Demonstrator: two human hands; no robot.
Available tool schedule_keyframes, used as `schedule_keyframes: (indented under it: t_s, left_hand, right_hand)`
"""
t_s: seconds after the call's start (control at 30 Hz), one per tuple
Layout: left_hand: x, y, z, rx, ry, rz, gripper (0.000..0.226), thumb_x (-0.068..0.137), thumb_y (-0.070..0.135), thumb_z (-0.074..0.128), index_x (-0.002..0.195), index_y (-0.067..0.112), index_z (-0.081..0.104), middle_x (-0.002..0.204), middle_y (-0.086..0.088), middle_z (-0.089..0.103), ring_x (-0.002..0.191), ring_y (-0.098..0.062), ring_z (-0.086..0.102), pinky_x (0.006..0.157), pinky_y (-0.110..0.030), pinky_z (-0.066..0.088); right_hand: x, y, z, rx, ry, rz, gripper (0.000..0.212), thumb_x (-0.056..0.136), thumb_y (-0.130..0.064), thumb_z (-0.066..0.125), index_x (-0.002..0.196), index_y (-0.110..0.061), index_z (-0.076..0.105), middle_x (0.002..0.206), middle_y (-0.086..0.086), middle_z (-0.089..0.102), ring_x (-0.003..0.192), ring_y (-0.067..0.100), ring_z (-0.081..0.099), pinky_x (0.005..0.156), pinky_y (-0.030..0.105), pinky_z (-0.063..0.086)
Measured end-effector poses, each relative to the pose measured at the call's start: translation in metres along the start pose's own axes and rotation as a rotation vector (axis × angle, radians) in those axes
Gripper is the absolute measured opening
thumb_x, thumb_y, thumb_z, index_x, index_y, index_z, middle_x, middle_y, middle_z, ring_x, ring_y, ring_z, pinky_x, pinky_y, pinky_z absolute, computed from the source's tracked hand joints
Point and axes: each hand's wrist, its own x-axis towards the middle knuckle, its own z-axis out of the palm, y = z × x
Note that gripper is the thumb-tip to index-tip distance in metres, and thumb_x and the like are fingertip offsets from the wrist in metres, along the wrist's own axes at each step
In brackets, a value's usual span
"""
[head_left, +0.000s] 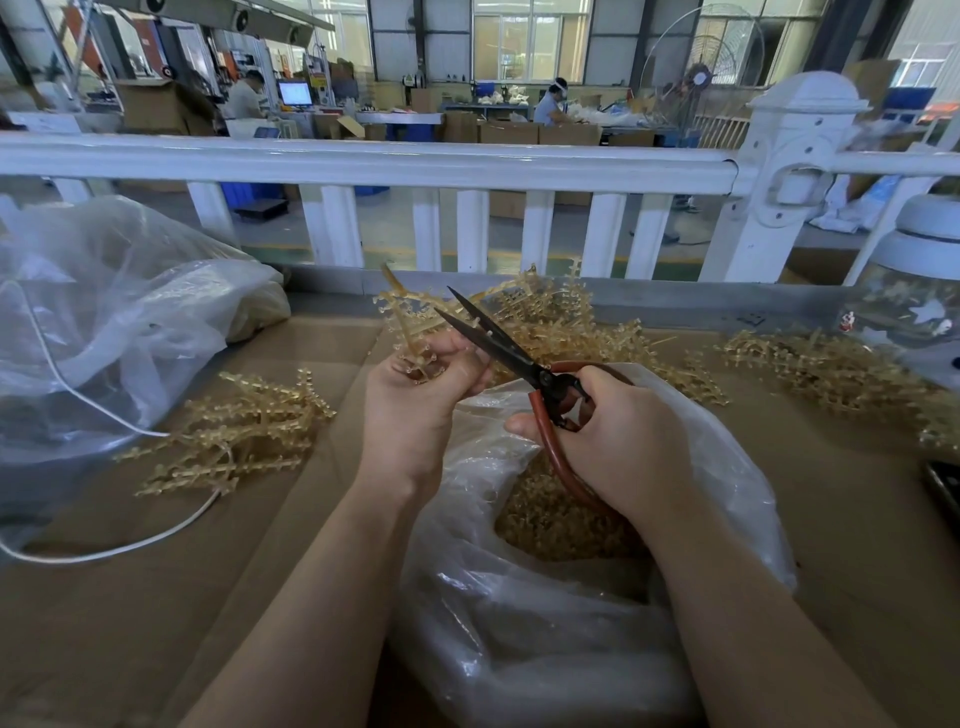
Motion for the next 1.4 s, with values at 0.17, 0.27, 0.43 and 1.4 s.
schedule_keyframes:
  t_s: [0.17, 0.27, 0.43, 1.4]
  left_hand:
    - [0.0001, -0.0004, -0.0004, 0.007, -0.013, 0.005, 0.017, 0.085, -0.007, 0.067, 0.082, 0.008, 0.073, 0.066, -0.003, 0.064, 0.064, -0.013, 0.057, 0.07, -0.023, 0.052]
    - [0.0001, -0.0008, -0.0001, -0.009, -0.026, 0.001, 0.013, 0.085, -0.005, 0.068, 0.084, 0.007, 0.074, 0.069, -0.002, 0.066, 0.065, -0.012, 0.058, 0.07, -0.022, 0.052]
    - [0.0, 0.0, -0.0011, -0.019, -0.056, 0.012, 0.022, 0.085, -0.004, 0.068, 0.08, 0.015, 0.077, 0.072, -0.001, 0.068, 0.067, -0.012, 0.06, 0.07, -0.022, 0.053]
    - [-0.0001, -0.0053, -0.0022, 0.084, -0.032, 0.013, 0.007, 0.085, -0.001, 0.071, 0.091, 0.003, 0.07, 0.079, -0.007, 0.07, 0.075, -0.017, 0.066, 0.075, -0.027, 0.054]
  right_hand:
    - [-0.0005, 0.001, 0.0005, -0.011, 0.001, -0.009, 0.077, 0.064, -0.094, 0.041, 0.094, -0.028, 0.067, 0.075, -0.021, 0.06, 0.064, -0.002, 0.054, 0.056, 0.009, 0.037]
    - [-0.0006, 0.0012, 0.0008, -0.002, 0.009, -0.021, 0.066, 0.065, -0.093, 0.045, 0.084, -0.032, 0.062, 0.069, -0.024, 0.056, 0.062, -0.008, 0.052, 0.053, 0.007, 0.033]
    - [-0.0017, 0.002, 0.0013, 0.046, 0.025, -0.043, 0.061, 0.066, -0.091, 0.046, 0.082, -0.034, 0.06, 0.069, -0.027, 0.054, 0.065, -0.011, 0.052, 0.053, 0.006, 0.033]
    - [-0.0021, 0.0046, 0.0039, 0.062, 0.093, -0.073, 0.052, 0.071, -0.081, 0.061, 0.078, -0.029, 0.063, 0.068, -0.023, 0.057, 0.061, -0.003, 0.056, 0.055, 0.009, 0.04]
